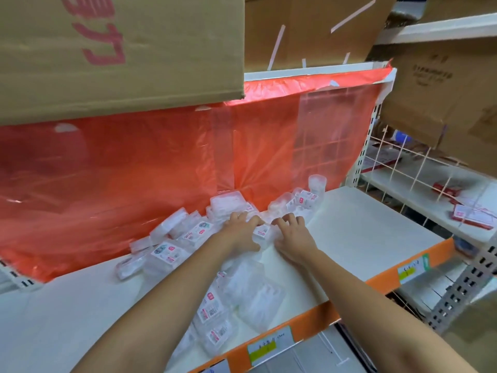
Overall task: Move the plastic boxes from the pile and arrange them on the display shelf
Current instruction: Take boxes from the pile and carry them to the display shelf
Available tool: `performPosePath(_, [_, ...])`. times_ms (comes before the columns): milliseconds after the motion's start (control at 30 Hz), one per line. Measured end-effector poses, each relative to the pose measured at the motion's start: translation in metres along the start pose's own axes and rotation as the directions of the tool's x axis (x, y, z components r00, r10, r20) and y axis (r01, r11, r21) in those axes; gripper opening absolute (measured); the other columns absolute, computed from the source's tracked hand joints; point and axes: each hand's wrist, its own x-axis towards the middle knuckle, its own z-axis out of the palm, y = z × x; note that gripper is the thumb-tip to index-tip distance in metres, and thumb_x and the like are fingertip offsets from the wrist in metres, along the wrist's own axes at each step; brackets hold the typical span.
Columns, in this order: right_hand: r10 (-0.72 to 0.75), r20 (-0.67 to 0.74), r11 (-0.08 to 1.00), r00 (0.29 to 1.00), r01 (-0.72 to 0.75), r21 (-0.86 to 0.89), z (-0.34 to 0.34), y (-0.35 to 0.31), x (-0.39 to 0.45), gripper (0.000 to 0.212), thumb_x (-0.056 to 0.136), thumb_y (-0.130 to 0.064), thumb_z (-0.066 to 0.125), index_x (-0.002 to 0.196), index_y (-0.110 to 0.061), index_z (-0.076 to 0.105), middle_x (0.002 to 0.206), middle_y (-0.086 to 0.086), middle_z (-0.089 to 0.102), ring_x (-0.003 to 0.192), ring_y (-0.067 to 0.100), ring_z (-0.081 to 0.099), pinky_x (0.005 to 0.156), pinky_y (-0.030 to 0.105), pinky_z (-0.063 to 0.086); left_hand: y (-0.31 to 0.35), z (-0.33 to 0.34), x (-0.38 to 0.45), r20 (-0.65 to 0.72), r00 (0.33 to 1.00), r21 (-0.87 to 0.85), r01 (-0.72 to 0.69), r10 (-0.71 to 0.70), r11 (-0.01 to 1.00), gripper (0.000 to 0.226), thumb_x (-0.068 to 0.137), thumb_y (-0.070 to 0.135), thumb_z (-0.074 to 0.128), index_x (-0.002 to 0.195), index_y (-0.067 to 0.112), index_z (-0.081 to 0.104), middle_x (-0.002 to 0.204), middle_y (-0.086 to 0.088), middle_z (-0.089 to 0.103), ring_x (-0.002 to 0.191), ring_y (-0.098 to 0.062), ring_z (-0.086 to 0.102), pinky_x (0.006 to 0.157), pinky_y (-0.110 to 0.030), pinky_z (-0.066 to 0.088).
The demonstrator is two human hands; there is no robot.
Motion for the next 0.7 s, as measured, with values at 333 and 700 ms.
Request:
performPosePath(333, [0.078, -0.036, 0.972, 0.996, -0.068, 0.224, -0.013, 0.009, -0.006, 0.045, 0.086, -0.032, 0.059, 0.129, -0.021, 0.052, 0.125, 0.010, 0.044, 0.115, 0.029, 0.034, 0.098, 0.032, 0.031, -0.003, -0.005, -0.006, -0.055, 0.997, -0.088, 0.040, -0.045, 0.995, 0.073, 0.074, 0.032, 0.073, 0.134, 0.023, 0.032, 0.131, -0.006, 0.035, 0.123, -0.025, 0.031, 0.100, -0.038, 0.034])
performPosePath(700, [0.336, -0.027, 0.506, 0.941, -0.156, 0.849, -0.078, 0.004, -0.022, 0.039, 0.096, -0.045, 0.046, 0.090, -0.011, 0.064, 0.082, 0.000, 0.060, 0.065, 0.012, 0.048, 0.060, 0.023, 0.039, -0.006, -0.023, -0.032, -0.249, 0.956, -0.436, 0.031, -0.154, 0.899, 0.070, 0.072, 0.028, 0.078, 0.131, 0.024, 0.041, 0.133, -0.001, 0.027, 0.119, -0.019, 0.041, 0.100, -0.034, 0.040])
